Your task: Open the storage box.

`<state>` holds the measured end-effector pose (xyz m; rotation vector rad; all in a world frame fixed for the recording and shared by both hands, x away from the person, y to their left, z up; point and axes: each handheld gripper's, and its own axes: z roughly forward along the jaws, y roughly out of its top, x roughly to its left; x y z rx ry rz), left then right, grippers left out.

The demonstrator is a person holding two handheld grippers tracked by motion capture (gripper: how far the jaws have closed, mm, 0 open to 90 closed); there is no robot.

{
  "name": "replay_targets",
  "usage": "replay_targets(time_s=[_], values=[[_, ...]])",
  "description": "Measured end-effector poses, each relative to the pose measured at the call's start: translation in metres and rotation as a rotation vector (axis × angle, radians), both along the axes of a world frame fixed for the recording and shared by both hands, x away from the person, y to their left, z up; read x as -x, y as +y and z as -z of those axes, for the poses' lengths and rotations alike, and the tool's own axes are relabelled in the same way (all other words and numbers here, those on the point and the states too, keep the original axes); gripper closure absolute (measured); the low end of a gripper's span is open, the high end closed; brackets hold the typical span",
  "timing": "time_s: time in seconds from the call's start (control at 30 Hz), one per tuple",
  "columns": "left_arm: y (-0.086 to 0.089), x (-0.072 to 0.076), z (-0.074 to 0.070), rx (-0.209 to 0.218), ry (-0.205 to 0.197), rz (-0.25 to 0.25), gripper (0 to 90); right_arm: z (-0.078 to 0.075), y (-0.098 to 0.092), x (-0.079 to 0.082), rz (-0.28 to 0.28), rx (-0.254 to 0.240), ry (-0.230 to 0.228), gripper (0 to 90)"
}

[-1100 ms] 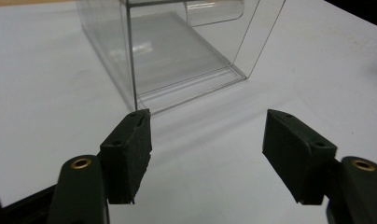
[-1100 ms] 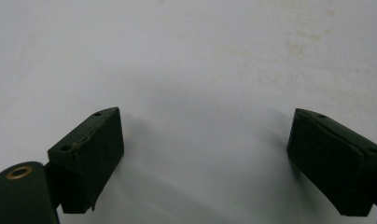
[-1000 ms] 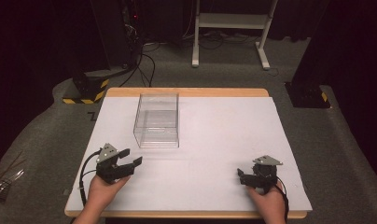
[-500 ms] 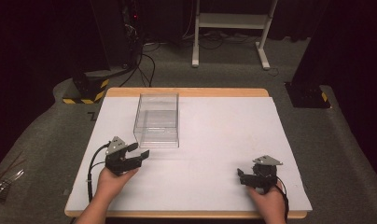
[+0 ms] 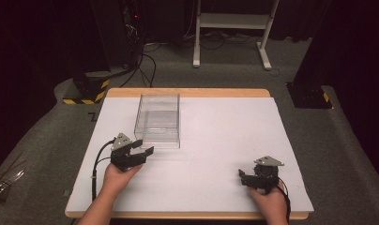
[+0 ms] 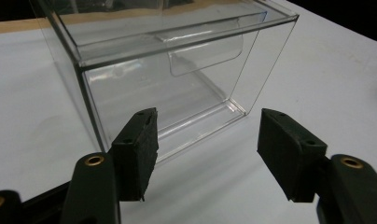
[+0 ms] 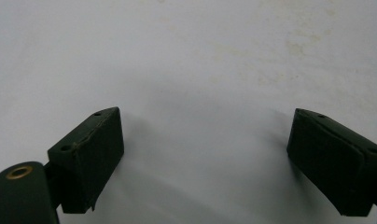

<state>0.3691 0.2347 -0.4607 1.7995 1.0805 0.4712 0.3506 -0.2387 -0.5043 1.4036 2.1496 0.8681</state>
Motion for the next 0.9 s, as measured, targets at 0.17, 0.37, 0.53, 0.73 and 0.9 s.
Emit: replay_targets(time_s=[0.17, 0.37, 0.53, 0.73, 0.9], values=[[-0.004, -0.007, -0.004, -0.001, -0.004, 0.005, 38.3, 0.0, 0.0, 0.0, 0.0, 0.0, 0.0, 10.6], [-0.002, -0.017, -0.003, 0.038, 0.007, 0.005, 38.9, 0.0, 0.0, 0.0, -0.001, 0.002, -0.002, 10.6], [-0.005, -0.023, -0.004, 0.051, 0.004, 0.01, 40.0, 0.0, 0.0, 0.0, -0.001, 0.002, -0.002, 10.6], [-0.004, -0.032, -0.002, 0.087, -0.006, 0.022, 37.5, 0.0, 0.0, 0.0, -0.001, 0.002, -0.002, 10.6], [-0.004, -0.035, 0.002, 0.079, -0.019, 0.037, 35.7, 0.0, 0.0, 0.0, -0.001, 0.002, -0.002, 10.7]])
